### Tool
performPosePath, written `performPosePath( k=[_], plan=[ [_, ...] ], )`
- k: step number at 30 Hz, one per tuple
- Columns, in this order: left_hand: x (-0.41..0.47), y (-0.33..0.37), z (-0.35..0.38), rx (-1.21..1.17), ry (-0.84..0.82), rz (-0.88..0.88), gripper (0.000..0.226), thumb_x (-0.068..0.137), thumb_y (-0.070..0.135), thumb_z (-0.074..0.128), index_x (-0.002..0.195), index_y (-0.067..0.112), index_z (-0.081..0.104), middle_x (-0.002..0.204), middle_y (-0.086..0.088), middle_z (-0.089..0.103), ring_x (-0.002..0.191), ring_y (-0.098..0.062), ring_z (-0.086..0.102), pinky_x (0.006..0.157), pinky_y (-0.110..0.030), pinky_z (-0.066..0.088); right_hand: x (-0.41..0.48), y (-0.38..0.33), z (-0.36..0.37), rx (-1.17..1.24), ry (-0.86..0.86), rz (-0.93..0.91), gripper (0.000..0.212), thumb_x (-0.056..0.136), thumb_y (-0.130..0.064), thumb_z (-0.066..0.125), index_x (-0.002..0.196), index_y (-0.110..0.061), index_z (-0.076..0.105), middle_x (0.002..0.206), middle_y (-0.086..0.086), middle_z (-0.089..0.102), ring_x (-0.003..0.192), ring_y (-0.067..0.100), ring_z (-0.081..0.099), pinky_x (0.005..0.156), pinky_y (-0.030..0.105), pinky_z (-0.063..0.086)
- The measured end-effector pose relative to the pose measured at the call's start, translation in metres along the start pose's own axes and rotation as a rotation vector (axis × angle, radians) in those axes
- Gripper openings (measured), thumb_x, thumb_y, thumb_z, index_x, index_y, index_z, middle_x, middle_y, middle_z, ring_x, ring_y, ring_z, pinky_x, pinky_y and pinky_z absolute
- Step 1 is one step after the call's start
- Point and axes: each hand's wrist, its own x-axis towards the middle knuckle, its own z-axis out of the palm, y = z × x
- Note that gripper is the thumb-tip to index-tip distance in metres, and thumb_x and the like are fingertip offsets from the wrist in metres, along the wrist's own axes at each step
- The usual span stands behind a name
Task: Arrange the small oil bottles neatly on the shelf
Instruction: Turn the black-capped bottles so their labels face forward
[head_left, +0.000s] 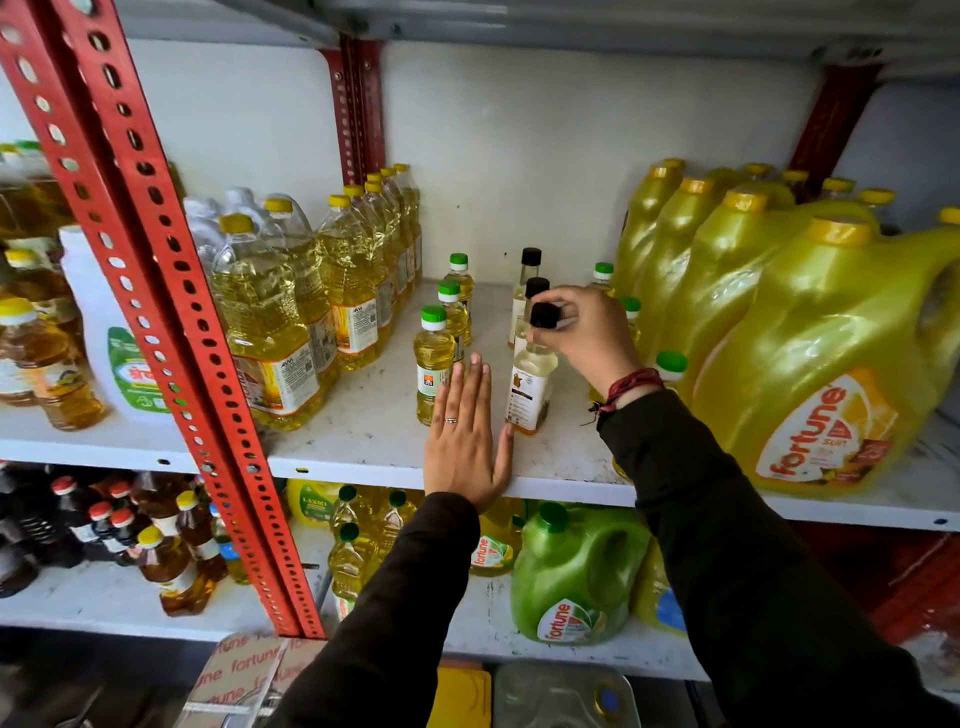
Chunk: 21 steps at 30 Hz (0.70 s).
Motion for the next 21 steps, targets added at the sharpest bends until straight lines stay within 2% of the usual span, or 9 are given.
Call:
performPosePath(
  k=[6, 9, 12, 15, 21],
  plan=[
    [-0.001, 0.000, 0.001, -0.029, 0.001, 0.003, 0.077, 0.105, 0.046, 0.030, 0.166, 0.002, 0.015, 0.175, -0.014, 0.007, 0.163, -0.027, 0.001, 0.132, -0.042, -0.001, 0.000, 0.005, 0.009, -0.080, 0.081, 0.005, 0.044, 0.068, -0.030, 0.091, 0.105, -0.014, 0.072, 0.096, 0.005, 0.077, 0.079, 0.014, 0.068, 0.070, 0.026, 0.053],
    [-0.002, 0.000, 0.000, -0.041, 0.004, 0.000, 0.076, 0.104, 0.044, 0.030, 0.166, 0.003, 0.015, 0.175, -0.014, 0.007, 0.163, -0.027, 0.002, 0.132, -0.041, -0.002, 0.001, 0.004, 0.011, -0.083, 0.079, 0.022, 0.049, 0.068, -0.036, 0.091, 0.105, -0.012, 0.069, 0.097, 0.005, 0.077, 0.085, 0.019, 0.072, 0.074, 0.032, 0.058],
    [-0.001, 0.001, -0.002, -0.063, 0.014, -0.007, 0.073, 0.102, 0.036, 0.030, 0.166, 0.003, 0.017, 0.175, -0.013, 0.008, 0.163, -0.026, 0.002, 0.132, -0.038, -0.006, 0.002, 0.003, 0.008, -0.067, -0.015, 0.098, 0.054, 0.069, -0.034, 0.091, 0.112, -0.008, 0.070, 0.102, 0.000, 0.072, 0.095, 0.018, 0.068, 0.084, 0.031, 0.054],
    [0.000, 0.001, -0.002, -0.057, 0.011, -0.011, 0.074, 0.099, 0.033, 0.032, 0.166, 0.002, 0.017, 0.175, -0.013, 0.008, 0.163, -0.026, 0.001, 0.132, -0.038, -0.008, 0.002, 0.005, 0.009, -0.069, -0.094, 0.185, 0.040, 0.073, -0.029, 0.088, 0.099, -0.003, 0.074, 0.103, 0.016, 0.077, 0.098, 0.031, 0.072, 0.092, 0.045, 0.057],
    [-0.001, 0.002, -0.003, -0.064, 0.013, -0.019, 0.074, 0.100, 0.033, 0.031, 0.166, 0.002, 0.017, 0.175, -0.013, 0.007, 0.163, -0.026, 0.001, 0.131, -0.037, -0.009, -0.005, 0.010, 0.015, -0.050, -0.053, 0.203, 0.034, 0.076, -0.031, 0.086, 0.086, 0.000, 0.077, 0.090, 0.018, 0.079, 0.088, 0.033, 0.075, 0.086, 0.048, 0.060]
  ],
)
